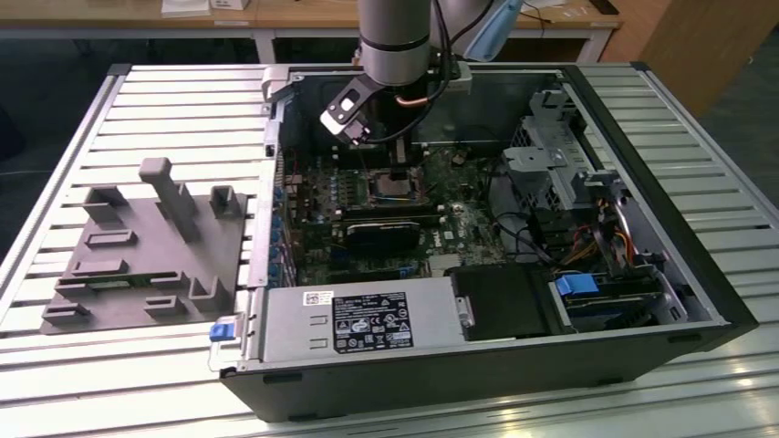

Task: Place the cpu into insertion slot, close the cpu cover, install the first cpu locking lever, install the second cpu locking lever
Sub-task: 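Place the cpu into insertion slot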

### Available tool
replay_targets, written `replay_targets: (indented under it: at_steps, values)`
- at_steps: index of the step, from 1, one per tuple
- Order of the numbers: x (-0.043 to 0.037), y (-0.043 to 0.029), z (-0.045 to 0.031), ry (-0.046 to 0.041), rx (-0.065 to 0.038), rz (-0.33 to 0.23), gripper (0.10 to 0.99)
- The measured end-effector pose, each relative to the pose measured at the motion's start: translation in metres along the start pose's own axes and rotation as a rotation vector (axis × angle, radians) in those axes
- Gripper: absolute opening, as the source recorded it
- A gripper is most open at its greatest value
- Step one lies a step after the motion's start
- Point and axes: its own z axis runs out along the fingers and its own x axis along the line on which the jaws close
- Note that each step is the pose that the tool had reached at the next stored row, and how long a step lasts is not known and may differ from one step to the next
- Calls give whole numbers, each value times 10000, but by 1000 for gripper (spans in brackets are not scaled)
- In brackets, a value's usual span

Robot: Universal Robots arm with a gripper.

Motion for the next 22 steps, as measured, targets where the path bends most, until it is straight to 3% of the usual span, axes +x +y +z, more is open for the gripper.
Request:
replay_targets:
  at_steps: [4, 7, 8, 14, 22]
  values:
    - [0, 1, 1, -1, 30, -1, 102]
    - [1, 12, 5, -25, 429, -5, 102]
    - [0, 12, 4, -29, 462, -6, 102]
    - [1, 14, -16, -28, 479, -5, 102]
    - [0, 30, -187, -28, 480, -6, 102]
